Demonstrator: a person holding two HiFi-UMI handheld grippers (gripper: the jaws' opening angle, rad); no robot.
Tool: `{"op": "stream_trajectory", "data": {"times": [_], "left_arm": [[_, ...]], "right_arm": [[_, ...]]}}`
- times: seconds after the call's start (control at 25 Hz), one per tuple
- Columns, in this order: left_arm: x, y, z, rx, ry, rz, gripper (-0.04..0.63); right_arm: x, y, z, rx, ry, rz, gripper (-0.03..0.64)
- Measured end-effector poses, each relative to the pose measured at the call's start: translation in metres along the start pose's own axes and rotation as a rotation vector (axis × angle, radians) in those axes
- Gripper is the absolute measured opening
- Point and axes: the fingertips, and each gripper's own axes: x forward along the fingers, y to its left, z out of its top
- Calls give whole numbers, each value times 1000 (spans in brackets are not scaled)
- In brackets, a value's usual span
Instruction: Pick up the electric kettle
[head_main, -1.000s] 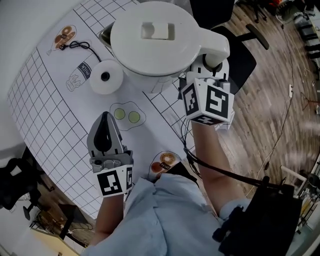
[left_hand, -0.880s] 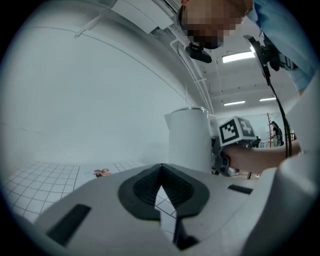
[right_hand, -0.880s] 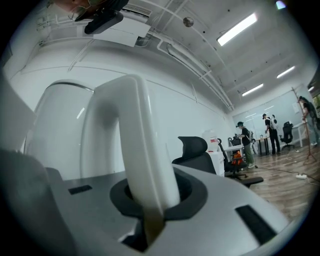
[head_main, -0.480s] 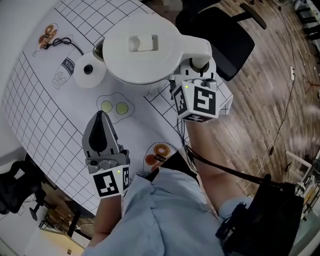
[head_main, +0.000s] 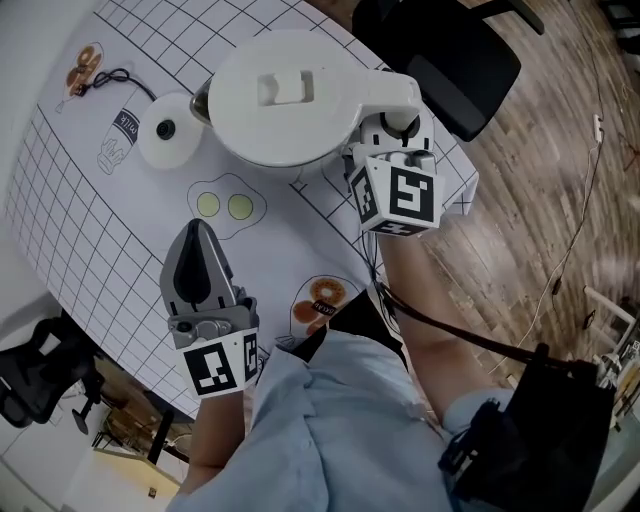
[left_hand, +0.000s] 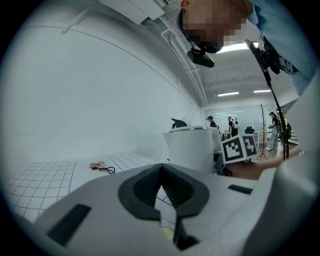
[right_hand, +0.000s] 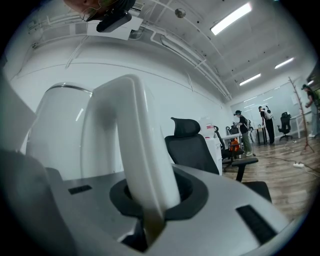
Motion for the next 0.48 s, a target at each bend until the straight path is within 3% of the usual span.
{"op": "stream_trajectory", "data": {"times": [0.48], "left_arm": [[1, -12, 1, 8, -2, -28, 0]], "right_arm": [[-14, 6, -9, -27, -32, 100, 34]]}}
